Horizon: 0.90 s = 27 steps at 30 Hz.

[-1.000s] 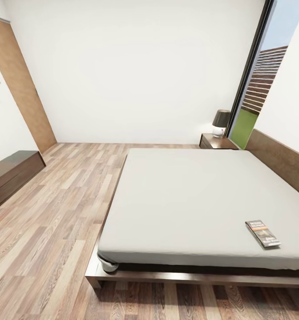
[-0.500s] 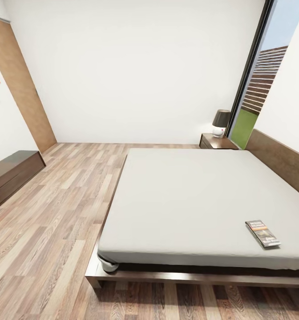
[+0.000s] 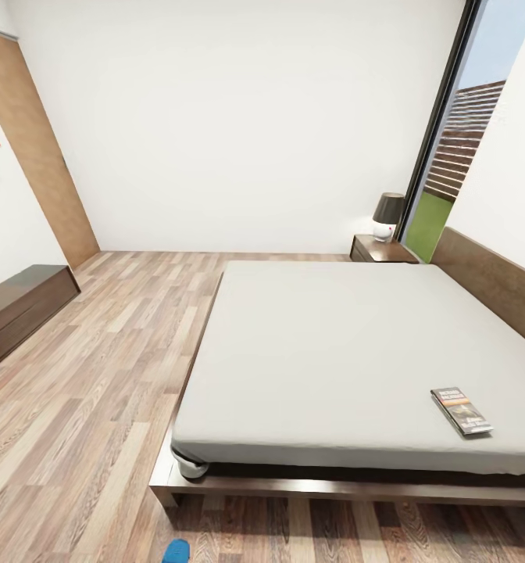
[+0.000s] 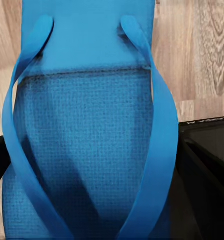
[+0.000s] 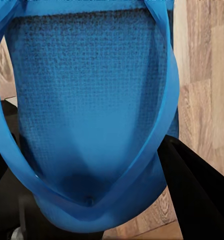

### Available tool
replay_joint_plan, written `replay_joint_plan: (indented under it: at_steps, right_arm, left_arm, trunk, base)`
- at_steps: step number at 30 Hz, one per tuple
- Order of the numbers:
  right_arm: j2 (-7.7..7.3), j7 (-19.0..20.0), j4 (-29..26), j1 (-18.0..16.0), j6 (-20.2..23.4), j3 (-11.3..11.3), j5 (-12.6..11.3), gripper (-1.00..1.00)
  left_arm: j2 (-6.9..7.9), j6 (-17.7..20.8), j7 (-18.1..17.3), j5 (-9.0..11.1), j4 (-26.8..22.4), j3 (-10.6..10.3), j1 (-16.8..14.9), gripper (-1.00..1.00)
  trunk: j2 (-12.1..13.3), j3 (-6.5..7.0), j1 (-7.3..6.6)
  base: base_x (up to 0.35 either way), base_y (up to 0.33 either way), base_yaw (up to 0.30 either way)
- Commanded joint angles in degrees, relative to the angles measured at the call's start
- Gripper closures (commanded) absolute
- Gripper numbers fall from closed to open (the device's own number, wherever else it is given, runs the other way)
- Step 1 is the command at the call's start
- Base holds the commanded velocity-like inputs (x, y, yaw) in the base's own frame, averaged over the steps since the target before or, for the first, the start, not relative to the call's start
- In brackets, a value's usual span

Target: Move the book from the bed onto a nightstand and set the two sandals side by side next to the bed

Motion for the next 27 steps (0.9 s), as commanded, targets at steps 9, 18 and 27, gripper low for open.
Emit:
replay_joint_plan:
  at_steps: [9,18,27]
  right_arm:
    - [-0.15,-0.4,0.0,-2.2,1.4,0.3,-0.7,1.0]
    - [-0.23,-0.5,0.0,-4.2,3.3,0.3,-0.7,1.0]
    - [-0.32,-0.5,0.0,-4.8,4.8,0.3,-0.8,1.0]
  left_arm:
    - [-0.12,2.3,0.3,0.5,-0.1,-0.4,-2.4,1.0]
    - [-0.36,2.4,0.3,0.6,-0.1,-0.3,-4.4,1.0]
    - [-0.2,1.3,0.3,0.7,-0.1,-0.1,-4.9,1.0]
  trunk:
    - [-0.1,-0.12,0.03]
    - [-0.1,-0.12,0.03]
    - [-0.1,-0.12,0.03]
  base:
    - [0.0,0.0,0.0]
    - [0.0,0.0,0.0]
    - [0.0,0.0,0.0]
